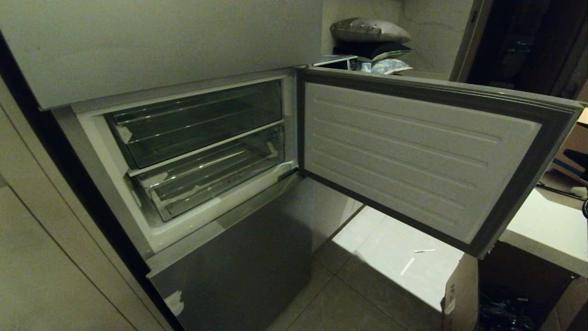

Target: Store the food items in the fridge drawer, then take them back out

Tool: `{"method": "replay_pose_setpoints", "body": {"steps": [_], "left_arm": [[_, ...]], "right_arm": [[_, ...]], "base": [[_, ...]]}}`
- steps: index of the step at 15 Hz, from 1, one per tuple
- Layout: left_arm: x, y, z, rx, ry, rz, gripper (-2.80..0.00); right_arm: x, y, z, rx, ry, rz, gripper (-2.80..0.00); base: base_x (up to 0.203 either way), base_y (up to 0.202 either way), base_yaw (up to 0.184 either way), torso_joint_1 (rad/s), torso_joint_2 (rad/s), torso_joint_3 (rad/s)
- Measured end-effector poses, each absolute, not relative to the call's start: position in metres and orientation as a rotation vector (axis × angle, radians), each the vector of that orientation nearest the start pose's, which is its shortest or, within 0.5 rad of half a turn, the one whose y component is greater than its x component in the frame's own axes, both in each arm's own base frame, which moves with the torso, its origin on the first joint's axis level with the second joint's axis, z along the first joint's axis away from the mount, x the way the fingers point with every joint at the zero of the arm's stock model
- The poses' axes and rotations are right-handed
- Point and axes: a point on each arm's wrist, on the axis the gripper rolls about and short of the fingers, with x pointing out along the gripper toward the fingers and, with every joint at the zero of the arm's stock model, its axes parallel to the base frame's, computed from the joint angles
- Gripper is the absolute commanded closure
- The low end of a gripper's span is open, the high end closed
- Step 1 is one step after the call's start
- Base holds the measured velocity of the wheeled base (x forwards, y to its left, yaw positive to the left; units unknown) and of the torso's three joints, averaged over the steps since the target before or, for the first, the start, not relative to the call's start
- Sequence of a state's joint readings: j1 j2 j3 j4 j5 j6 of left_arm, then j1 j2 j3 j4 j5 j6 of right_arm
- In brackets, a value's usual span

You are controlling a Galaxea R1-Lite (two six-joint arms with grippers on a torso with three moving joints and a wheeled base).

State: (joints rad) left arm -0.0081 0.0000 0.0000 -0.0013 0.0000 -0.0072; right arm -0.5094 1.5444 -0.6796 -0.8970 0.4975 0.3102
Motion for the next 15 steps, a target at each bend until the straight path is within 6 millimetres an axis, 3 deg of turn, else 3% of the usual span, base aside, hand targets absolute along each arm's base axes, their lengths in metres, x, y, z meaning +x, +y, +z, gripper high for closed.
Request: {"method": "replay_pose_setpoints", "body": {"steps": [6,10,15], "left_arm": [[-0.023,0.000,0.076,-0.007,-0.001,-0.008,0.00],[-0.023,0.000,0.076,-0.007,-0.001,-0.008,0.00],[-0.023,0.000,0.076,-0.007,-0.001,-0.008,0.00]], "right_arm": [[0.224,-0.124,0.233,0.258,-0.169,-0.236,0.00],[0.237,-0.132,0.228,0.219,-0.282,-0.242,0.00],[0.260,-0.141,0.211,0.241,-0.246,-0.181,0.00]], "base": [[0.000,0.000,0.000,0.000,0.00,0.000],[0.000,0.000,0.000,0.000,0.00,0.000],[0.000,0.000,0.000,0.000,0.00,0.000]]}}
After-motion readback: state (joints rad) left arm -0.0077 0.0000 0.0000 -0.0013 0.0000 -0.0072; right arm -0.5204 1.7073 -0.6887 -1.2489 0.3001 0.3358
